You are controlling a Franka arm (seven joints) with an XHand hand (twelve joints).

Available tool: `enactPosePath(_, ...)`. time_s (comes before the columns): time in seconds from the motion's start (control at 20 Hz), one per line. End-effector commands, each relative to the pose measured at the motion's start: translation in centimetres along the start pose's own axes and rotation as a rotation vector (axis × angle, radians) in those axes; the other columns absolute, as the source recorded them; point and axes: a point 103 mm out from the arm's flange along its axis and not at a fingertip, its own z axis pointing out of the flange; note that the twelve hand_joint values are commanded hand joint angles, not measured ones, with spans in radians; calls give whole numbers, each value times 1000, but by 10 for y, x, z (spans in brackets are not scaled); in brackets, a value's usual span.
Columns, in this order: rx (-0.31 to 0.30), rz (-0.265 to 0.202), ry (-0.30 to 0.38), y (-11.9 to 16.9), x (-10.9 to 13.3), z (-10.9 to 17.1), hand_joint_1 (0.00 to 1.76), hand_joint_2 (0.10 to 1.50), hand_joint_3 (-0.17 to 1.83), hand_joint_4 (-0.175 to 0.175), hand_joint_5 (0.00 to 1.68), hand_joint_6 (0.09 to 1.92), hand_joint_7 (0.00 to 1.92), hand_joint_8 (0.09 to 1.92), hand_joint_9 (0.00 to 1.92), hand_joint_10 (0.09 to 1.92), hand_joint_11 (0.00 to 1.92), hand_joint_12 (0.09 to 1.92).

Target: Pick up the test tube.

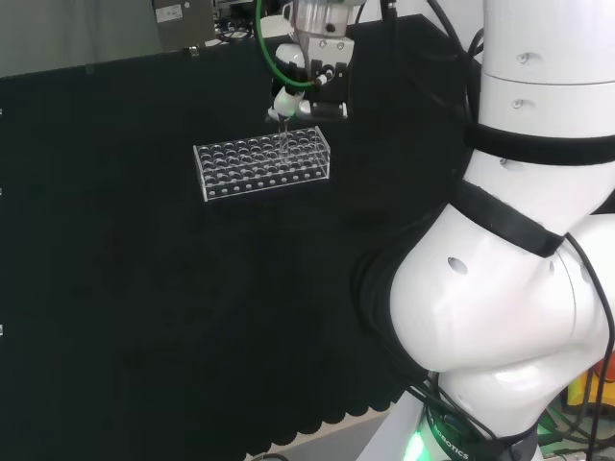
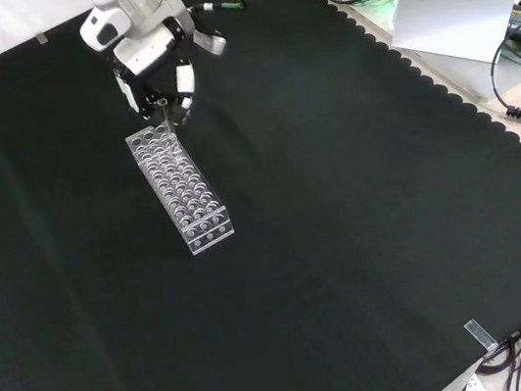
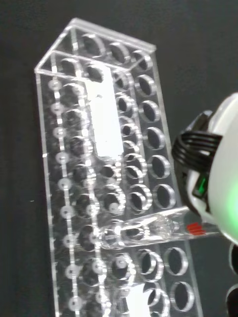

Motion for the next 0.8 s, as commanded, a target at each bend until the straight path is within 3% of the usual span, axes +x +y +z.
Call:
enactPosePath(0.05, -36, 1, 35, 0, -3, -24, 1230, 673, 559, -175, 1392, 399, 1769, 456, 1676, 333, 1282, 891)
enactPosePath(0.8, -137, -37, 144, -21, 9, -118, 1232, 659, 580, -175, 1401, 388, 1784, 447, 1687, 331, 1286, 883)
